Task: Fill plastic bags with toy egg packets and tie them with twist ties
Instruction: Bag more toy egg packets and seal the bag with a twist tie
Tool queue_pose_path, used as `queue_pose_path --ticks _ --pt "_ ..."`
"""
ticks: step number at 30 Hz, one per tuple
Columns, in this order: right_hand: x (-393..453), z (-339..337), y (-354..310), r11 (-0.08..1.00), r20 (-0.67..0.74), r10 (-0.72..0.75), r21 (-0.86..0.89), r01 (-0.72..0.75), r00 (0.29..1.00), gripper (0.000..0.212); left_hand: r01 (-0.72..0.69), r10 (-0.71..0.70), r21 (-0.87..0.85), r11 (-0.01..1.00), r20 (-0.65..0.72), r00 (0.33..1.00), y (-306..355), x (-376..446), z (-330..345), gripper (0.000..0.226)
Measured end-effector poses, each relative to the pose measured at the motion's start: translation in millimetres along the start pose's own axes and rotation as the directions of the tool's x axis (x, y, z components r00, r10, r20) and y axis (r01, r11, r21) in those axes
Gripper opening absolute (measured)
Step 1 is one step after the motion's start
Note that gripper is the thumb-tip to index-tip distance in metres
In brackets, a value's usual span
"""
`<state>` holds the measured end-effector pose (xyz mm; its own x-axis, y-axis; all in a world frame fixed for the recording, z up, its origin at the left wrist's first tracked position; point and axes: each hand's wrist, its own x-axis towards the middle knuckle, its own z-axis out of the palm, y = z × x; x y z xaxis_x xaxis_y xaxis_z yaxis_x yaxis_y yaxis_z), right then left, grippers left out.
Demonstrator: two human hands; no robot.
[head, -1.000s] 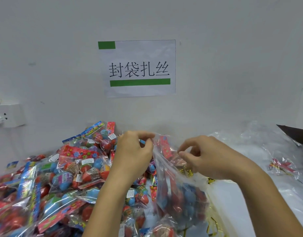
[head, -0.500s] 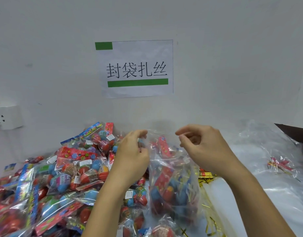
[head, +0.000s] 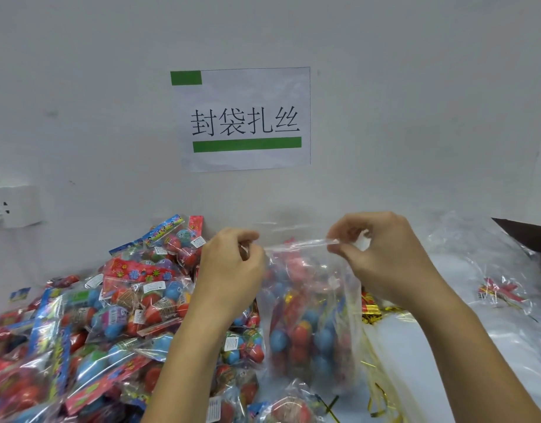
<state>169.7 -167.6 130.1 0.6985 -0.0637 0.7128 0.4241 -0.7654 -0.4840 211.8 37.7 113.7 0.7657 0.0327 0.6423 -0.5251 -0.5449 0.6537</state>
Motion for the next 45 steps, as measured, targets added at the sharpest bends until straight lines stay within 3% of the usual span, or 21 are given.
queue_pose_path --ticks 3,9,12,14,15,17,19,25,28,32,35,38,41,45 --pt "1 1 2 0.999 -0.101 -0.001 0.05 0.006 0.995 0.022 -0.01 0.01 -0.026 1.0 0.001 1.0 1 0 0 0.033" --pt "1 4 10 0.997 -0.053 0.058 0.047 -0.056 0.997 0.028 -0.011 0.03 -0.122 0.993 0.155 0.987 -10 0 -6 0.039" --pt "1 4 10 0.994 -0.062 0.079 0.075 -0.074 0.995 0.025 0.086 -0.036 -0.229 0.97 0.213 0.976 -17 3 -15 0.09" --pt "0 4 8 0.993 -0.061 0.082 0.094 -0.076 0.995 0.023 0.177 -0.11 -0.184 0.967 0.323 0.94 -24 3 -20 0.12" --pt "0 4 7 0.992 -0.058 0.083 0.101 -0.077 0.995 0.023 0.206 -0.134 -0.14 0.969 0.404 0.905 -27 2 -22 0.124" --pt "1 5 6 0.99 -0.053 0.085 0.114 -0.078 0.995 0.023 0.214 -0.127 -0.093 0.972 0.559 0.82 -33 -4 -20 0.103" --pt "1 6 7 0.988 -0.05 0.085 0.13 -0.078 0.995 0.023 0.206 -0.099 -0.108 0.973 0.61 0.786 -34 -11 -9 0.075" --pt "1 7 7 0.98 -0.028 0.093 0.181 -0.087 0.995 0.023 0.188 -0.073 -0.31 0.932 0.348 0.935 -32 -18 37 0.008" --pt "1 7 6 0.982 -0.072 0.117 0.156 -0.104 0.991 0.021 0.157 -0.073 -0.329 0.931 0.253 0.965 -31 -17 43 0.015" --pt "0 3 10 0.948 -0.02 0.231 0.231 -0.22 0.973 0.071 0.129 -0.049 -0.434 0.892 0.191 0.98 -27 -14 40 0.016" --pt "-2 0 19 0.915 0.149 0.326 0.2 -0.351 0.934 0.111 0.102 -0.027 -0.532 0.84 0.148 0.989 -23 -11 34 0.02" --pt "-7 0 25 0.887 0.384 0.355 0.15 -0.437 0.852 0.132 0.086 -0.012 -0.587 0.805 0.128 0.992 -19 -10 29 0.021" --pt "-12 6 27 0.887 0.515 0.309 0.146 -0.437 0.8 0.129 0.11 -0.023 -0.645 0.756 0.141 0.99 -14 -9 24 0.024" --pt "-14 13 21 0.904 0.594 0.171 0.222 -0.364 0.786 0.079 0.13 -0.003 -0.737 0.663 0.171 0.985 -9 -7 19 0.011"
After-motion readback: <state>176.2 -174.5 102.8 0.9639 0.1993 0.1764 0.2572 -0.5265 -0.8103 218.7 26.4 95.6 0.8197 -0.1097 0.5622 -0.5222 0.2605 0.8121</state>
